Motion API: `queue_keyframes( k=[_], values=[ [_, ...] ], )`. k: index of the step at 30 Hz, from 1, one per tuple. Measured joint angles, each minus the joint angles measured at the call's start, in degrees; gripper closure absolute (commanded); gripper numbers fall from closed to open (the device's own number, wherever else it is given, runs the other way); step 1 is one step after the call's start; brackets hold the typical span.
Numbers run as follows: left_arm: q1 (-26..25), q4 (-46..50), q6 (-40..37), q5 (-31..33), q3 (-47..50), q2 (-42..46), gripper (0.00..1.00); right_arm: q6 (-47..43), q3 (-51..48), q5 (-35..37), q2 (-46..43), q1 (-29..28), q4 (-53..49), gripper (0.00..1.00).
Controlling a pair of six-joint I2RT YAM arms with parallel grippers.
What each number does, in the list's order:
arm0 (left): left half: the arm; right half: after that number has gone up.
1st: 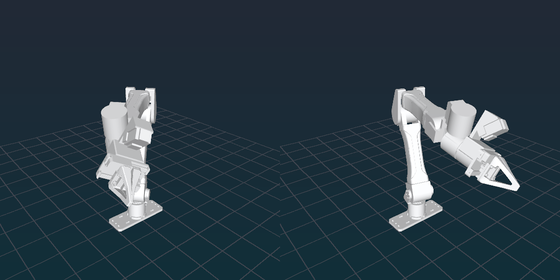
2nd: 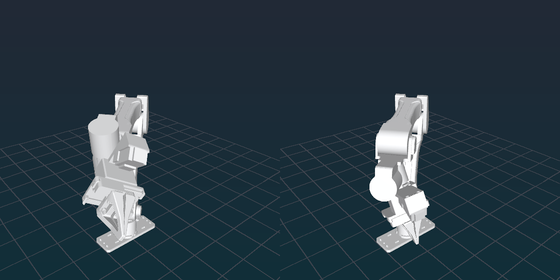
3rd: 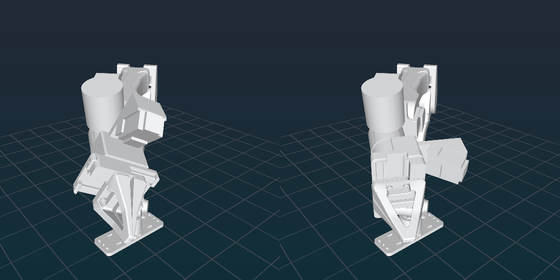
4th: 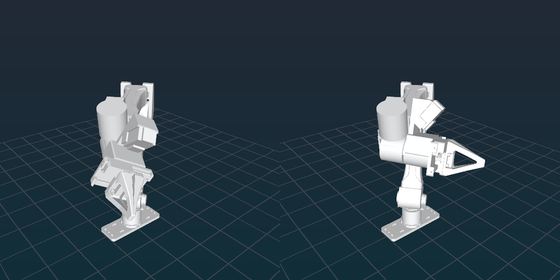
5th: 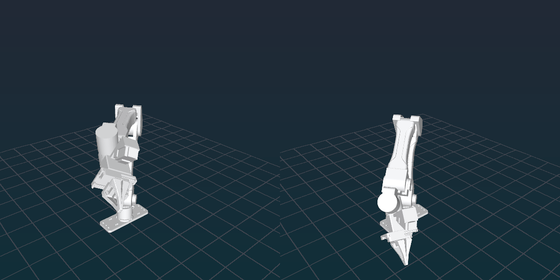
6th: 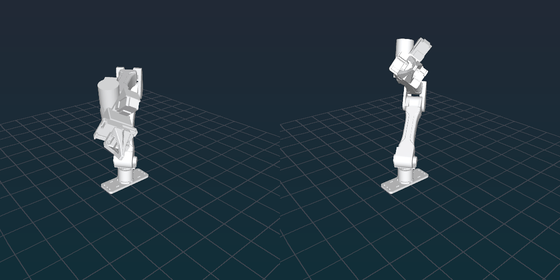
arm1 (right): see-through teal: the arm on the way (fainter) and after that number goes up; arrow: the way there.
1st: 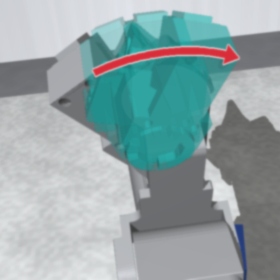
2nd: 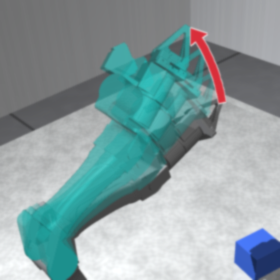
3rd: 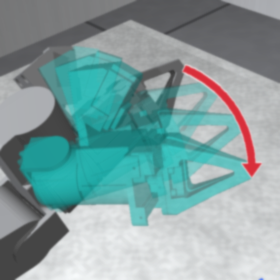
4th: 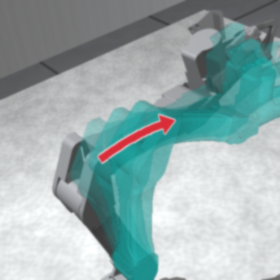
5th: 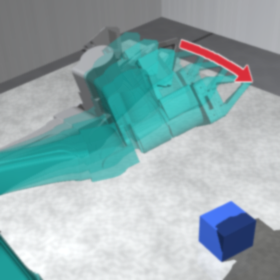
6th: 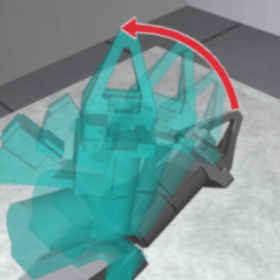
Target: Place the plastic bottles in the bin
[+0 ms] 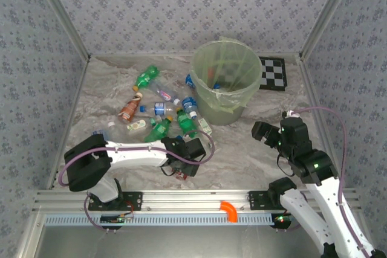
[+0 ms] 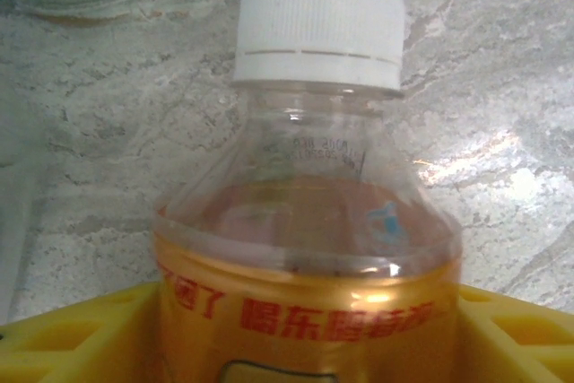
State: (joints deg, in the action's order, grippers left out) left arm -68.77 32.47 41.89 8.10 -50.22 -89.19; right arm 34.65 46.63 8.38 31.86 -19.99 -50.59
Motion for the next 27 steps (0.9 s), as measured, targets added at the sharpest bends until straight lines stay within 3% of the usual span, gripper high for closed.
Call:
queue_keyframes(
  k=[2,10,18,27],
  values=[
    [0.0,-0.2,0.1,0.0,0.7,1.0,0.41,-0.1,0.0,0.0,-0.2,0.0,-0.3,0.00],
    [0.0,0.6,0.7,0.4,2.0,9.3,0.44,-0.1,0.0,0.0,-1.4,0.0,-0.7,0.00],
    [0.0,5.2,1.5,4.1,1.6,25.9,0.46,-0.1,0.0,0.0,-1.6,0.2,-0.7,0.00],
    [1.4,8.6,-4.0,11.1,-14.3,32.3,0.48,-0.1,0.0,-0.2,-2.9,0.2,-1.0,0.00]
  ],
)
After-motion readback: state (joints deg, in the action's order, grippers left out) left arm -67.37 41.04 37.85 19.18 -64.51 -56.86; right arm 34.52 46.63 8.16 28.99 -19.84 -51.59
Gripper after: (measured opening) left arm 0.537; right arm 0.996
